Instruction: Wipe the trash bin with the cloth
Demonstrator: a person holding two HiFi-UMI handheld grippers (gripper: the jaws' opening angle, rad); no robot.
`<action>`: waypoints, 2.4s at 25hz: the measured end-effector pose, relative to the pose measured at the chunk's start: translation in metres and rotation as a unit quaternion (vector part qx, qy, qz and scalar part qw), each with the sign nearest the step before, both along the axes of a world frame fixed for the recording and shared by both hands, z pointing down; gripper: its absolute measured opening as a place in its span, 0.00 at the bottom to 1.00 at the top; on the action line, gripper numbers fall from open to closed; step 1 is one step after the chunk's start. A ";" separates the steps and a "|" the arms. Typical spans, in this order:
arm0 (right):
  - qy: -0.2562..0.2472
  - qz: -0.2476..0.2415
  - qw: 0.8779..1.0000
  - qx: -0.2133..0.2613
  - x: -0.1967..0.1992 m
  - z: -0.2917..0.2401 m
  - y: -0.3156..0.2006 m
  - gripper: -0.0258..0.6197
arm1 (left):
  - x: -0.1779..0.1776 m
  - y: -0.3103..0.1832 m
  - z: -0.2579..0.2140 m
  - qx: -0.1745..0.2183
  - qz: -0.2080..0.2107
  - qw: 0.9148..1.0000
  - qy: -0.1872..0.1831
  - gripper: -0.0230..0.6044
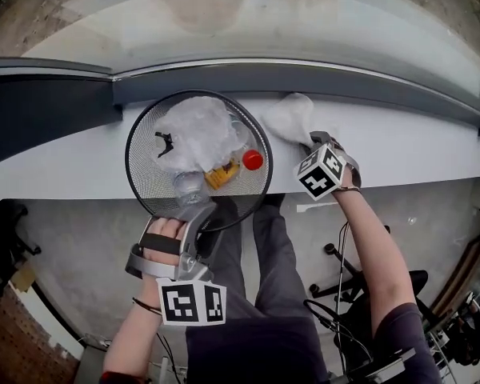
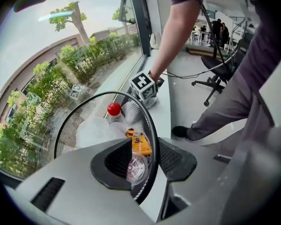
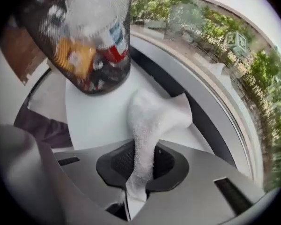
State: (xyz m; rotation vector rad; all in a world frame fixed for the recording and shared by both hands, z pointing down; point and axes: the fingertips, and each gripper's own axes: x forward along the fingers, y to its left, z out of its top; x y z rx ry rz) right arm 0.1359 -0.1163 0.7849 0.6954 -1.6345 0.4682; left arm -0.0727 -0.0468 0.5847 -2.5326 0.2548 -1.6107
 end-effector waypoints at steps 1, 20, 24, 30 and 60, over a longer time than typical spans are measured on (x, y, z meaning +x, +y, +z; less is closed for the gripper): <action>-0.047 0.019 0.999 0.007 -0.010 -0.019 -0.004 0.12 | 0.003 0.002 0.001 -0.004 0.006 1.000 -0.004 0.25; -0.411 0.170 0.895 0.012 -0.101 -0.152 -0.038 0.12 | -0.076 -0.022 -0.002 -0.048 0.045 0.996 -0.053 0.60; -0.410 0.165 0.897 -0.025 -0.122 -0.142 0.002 0.12 | -0.067 -0.025 0.007 -0.011 0.043 0.998 -0.033 0.38; -0.435 0.136 0.887 -0.073 -0.169 -0.158 0.066 0.12 | -0.041 -0.018 0.000 -0.033 -0.025 0.999 -0.008 0.29; -0.365 0.178 0.914 -0.011 -0.152 -0.161 0.043 0.12 | -0.041 -0.025 0.005 -0.050 -0.022 0.996 -0.074 0.25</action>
